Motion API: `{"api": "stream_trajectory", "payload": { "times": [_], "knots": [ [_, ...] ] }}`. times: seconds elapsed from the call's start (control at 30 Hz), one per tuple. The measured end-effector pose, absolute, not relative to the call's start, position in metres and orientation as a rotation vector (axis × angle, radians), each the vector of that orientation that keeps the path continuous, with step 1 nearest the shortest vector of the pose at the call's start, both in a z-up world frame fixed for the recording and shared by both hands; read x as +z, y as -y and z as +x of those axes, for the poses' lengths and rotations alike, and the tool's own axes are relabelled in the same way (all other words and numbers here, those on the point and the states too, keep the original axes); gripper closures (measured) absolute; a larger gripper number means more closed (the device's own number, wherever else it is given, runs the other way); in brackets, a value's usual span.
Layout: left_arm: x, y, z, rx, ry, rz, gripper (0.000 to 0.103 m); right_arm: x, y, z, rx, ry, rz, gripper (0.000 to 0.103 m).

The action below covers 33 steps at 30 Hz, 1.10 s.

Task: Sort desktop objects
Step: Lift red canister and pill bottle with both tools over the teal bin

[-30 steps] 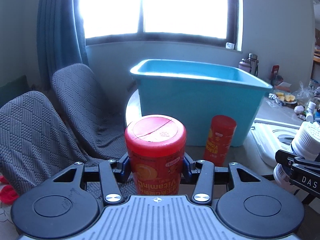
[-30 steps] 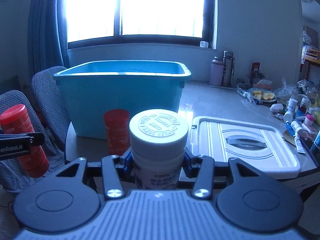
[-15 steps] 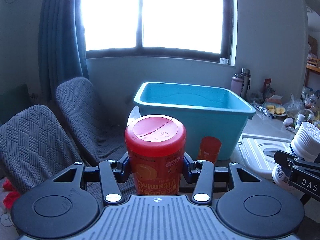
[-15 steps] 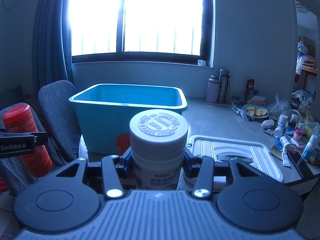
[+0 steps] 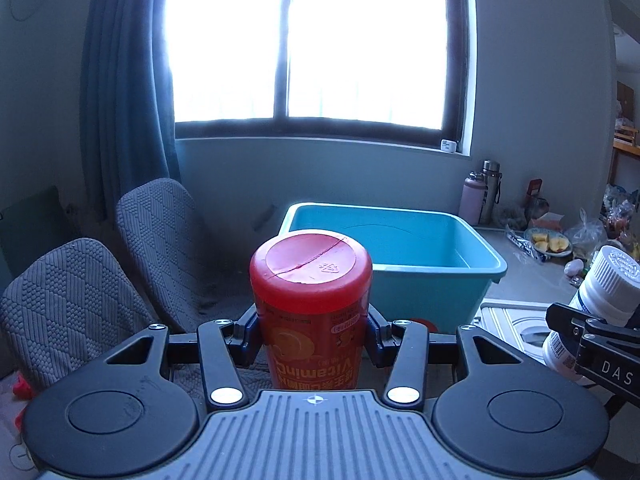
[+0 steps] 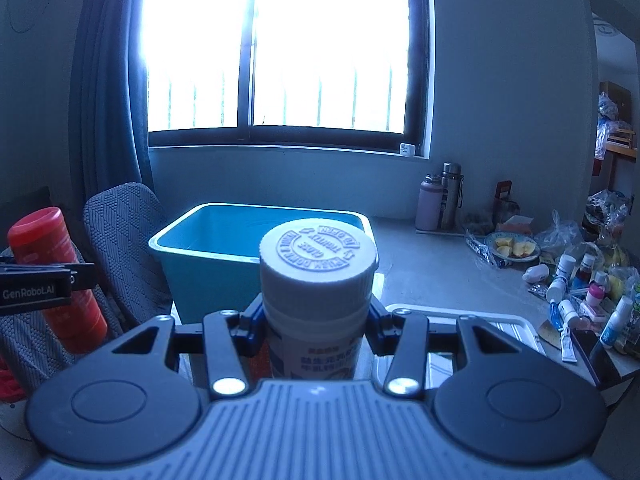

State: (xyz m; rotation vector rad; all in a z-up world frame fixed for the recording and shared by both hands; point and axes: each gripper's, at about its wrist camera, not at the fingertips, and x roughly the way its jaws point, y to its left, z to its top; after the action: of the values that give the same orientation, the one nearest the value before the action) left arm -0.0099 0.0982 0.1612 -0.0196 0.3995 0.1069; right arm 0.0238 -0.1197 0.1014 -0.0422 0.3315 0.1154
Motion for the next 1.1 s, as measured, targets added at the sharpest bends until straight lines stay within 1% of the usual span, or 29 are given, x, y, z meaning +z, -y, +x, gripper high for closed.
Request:
{"api": "stream_trajectory", "payload": {
  "times": [0.33, 0.63, 1.1],
  "knots": [
    [0.187, -0.103, 0.037, 0.096, -0.386, -0.023, 0.053, 0.122, 0.118, 0.065, 0.121, -0.303, -0.049, 0.055],
    [0.210, -0.101, 0.099, 0.082, -0.353, -0.005, 0.053, 0.133, 0.117, 0.118, 0.139, -0.293, -0.043, 0.055],
    [0.204, -0.097, 0.198, 0.103, -0.378, -0.018, 0.053, 0.128, 0.113, 0.208, 0.187, -0.316, -0.050, 0.055]
  ]
}}
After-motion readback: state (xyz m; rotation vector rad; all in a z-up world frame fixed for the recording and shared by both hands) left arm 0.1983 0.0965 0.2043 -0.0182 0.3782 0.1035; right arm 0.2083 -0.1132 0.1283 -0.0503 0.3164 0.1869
